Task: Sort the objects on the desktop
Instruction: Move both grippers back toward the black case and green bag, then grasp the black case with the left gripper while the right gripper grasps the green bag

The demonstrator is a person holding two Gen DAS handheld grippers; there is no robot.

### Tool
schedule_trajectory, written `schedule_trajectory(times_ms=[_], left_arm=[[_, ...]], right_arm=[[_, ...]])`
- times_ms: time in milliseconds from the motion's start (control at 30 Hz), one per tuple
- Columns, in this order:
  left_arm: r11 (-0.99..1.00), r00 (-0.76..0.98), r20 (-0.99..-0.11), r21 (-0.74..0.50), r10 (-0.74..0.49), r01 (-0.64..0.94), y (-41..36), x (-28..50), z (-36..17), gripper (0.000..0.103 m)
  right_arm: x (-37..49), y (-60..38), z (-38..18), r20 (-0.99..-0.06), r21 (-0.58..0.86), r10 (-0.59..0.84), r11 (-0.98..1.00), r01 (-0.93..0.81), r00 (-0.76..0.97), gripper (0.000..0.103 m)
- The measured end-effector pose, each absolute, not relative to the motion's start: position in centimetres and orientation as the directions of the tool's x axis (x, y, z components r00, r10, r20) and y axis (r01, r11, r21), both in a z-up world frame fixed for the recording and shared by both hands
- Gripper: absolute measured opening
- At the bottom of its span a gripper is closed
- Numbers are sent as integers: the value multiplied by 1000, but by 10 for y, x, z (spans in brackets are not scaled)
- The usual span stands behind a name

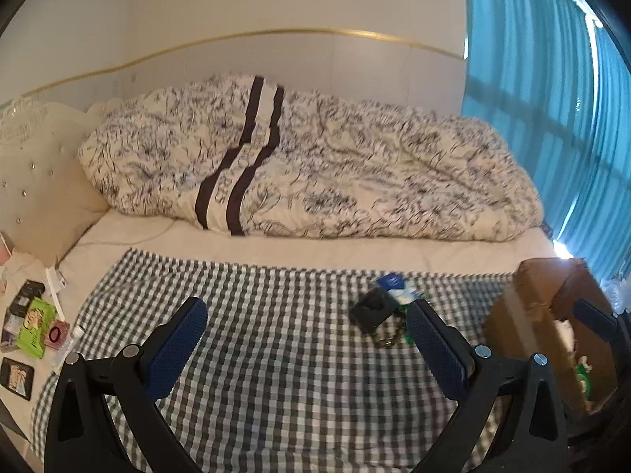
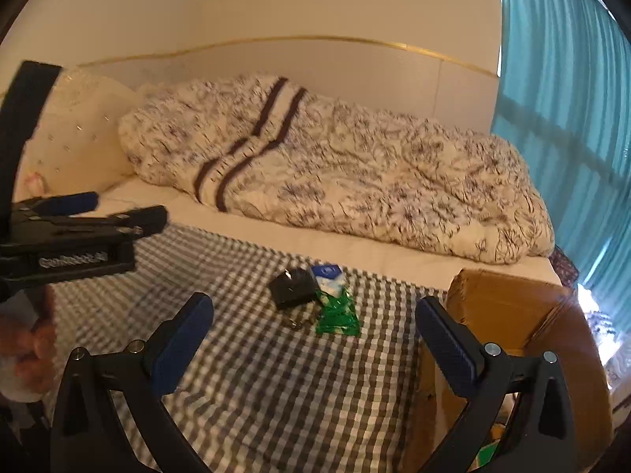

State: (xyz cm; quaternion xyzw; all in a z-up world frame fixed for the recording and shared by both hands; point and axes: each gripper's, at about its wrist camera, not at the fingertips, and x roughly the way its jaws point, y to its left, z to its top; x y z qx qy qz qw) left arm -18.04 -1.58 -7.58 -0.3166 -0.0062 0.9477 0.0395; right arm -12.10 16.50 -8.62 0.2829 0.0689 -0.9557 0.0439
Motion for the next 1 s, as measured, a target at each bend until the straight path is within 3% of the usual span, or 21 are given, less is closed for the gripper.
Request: schedule_trajectory(times_ms=[533, 833, 1000], left_arm=[[-997, -729, -681, -37, 75, -68, -19, -275, -169, 103], [-983, -701, -700, -11, 138, -182, 24, -301, -207, 103], [-970, -681, -718, 36, 143, -242, 52, -313, -227, 103]], right_arm=[[-211, 185, -175, -655, -26, -29, -998, 61, -755, 103], [-245, 205, -211, -687, 6, -4, -1000, -1, -726, 102], [-263, 210, -229, -716, -6, 7, -1000, -4, -698, 90]])
